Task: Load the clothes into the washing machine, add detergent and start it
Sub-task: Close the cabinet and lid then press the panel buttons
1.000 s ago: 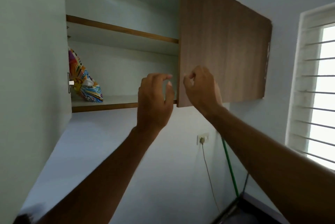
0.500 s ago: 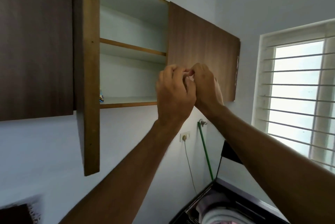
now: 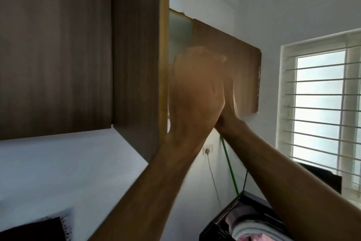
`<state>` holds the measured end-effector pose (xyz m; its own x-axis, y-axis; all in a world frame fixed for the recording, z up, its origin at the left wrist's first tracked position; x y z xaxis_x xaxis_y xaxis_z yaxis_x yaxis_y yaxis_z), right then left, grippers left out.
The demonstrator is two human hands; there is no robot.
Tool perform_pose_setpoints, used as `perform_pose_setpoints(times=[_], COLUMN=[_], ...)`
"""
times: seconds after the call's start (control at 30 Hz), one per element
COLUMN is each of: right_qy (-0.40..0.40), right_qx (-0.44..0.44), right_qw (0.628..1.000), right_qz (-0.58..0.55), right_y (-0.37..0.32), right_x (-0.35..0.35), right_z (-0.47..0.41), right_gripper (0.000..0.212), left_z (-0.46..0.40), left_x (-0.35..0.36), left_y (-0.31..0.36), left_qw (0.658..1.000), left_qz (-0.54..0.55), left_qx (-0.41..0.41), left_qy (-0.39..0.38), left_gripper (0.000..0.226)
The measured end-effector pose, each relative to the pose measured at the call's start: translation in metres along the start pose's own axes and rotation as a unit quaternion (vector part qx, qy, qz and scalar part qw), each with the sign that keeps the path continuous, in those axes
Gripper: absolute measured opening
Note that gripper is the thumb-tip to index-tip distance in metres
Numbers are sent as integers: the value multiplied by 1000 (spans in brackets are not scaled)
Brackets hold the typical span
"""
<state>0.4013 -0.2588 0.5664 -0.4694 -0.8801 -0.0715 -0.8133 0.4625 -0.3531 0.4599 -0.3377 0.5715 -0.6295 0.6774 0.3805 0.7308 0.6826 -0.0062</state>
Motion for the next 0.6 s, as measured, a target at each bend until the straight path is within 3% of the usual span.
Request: perform_pose_setpoints(times=[0.1,0.2,0.3,0.4,0.6], right_qy=[65,59,56,63,85], right_qx=[-54,-107,-92,-97,-116], right_qw=[996,993,994,993,990], right_qz=[-34,-3,-34,-37,-2], right_y=[-31,-55,-60,-53,-23], right_x=[22,46,57,59,39], right_z=[-5,-11,-13,-14,-20], right_gripper=[13,36,25,14,16], left_z=[-12,-20,-17,-14,-4], left_x=[-28,-42,-42,-37,-6], left_y=[-19,-53,-75,-83,-81], left_qw=[1000,996,992,990,989], left_qz=[-6,18,46,78,87], left_qx=[-2,-77,-120,-120,-92], left_qy=[24,41,5,-17,-70], left_gripper=[22,27,37,42,45])
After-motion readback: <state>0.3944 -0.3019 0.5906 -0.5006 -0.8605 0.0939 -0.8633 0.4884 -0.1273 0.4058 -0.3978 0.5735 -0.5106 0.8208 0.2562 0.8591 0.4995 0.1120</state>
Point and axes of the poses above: each hand's wrist, its own z-axis away from the middle knuckle, its own x-axis out of the palm, y = z × x, the point moved 4 cm from there along -z, towards the middle knuckle, and after that the axes turned 7 degrees about y, right-handed, at the moved point
